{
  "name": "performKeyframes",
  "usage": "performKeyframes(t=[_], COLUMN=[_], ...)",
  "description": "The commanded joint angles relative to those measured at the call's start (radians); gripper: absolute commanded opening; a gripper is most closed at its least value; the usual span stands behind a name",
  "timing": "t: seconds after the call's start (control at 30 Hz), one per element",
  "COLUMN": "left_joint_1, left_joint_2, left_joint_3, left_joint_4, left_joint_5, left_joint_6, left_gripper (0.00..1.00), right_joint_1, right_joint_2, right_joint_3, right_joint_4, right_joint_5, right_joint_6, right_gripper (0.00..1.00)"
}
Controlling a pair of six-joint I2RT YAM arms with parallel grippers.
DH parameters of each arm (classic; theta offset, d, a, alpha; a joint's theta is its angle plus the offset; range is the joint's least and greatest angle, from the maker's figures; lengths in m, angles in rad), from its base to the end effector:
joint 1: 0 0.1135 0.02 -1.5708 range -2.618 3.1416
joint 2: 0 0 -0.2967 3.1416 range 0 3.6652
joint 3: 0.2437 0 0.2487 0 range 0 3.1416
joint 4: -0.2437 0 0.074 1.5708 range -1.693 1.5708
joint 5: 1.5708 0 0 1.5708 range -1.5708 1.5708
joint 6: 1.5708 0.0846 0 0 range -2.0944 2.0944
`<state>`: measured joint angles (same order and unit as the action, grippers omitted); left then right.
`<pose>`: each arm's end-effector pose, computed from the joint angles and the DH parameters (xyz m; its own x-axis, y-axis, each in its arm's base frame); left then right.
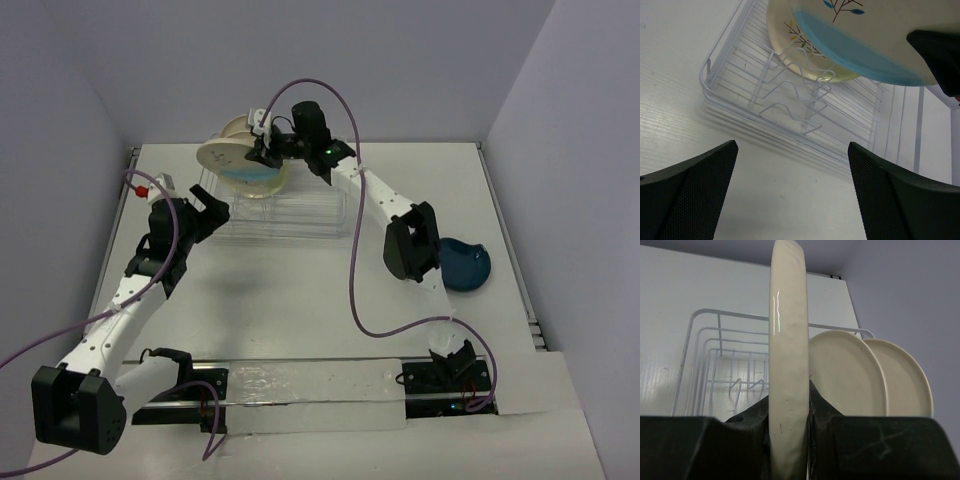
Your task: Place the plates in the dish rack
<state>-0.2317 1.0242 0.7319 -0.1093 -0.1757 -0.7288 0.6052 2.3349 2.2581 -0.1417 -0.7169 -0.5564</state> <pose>0.2554 -0.0451 0.2934 -0.3301 -0.5958 -0.7321 -0.2015 0.8022 -0.5620 0.4659 0.3899 0.3392 0.3537 -0.2394 -0.9042 -0.9063 0.1514 -0.3946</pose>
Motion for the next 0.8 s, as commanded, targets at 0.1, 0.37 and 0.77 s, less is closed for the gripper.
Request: performKeyframes(t=[0.1,0.37,0.77], left_joint_1=[0.008,0.008,0.008], left_joint_2=[-0.01,-0.007,-0.003], left_joint_3=[0.025,0.027,0.027], left_joint_4=[0.032,0.033,0.042], left_joint_5=[0.02,0.021,0.035], left_joint_6=[0.007,0.009,0.016], left_gripper=[0.99,0.99,0.99], right_joint_1=[-0.007,-0.012,-0.016], right_joint_2=[-0.011,0.022,0.096], right_joint_3=[0.071,0.062,0.096], right_joint_4=[0.184,0.183,0.187], right_joint_5=[-0.067,-0.075,-0.034], right_joint_6=[0.034,0.041,0.048], right_gripper=[0.0,0.0,0.0])
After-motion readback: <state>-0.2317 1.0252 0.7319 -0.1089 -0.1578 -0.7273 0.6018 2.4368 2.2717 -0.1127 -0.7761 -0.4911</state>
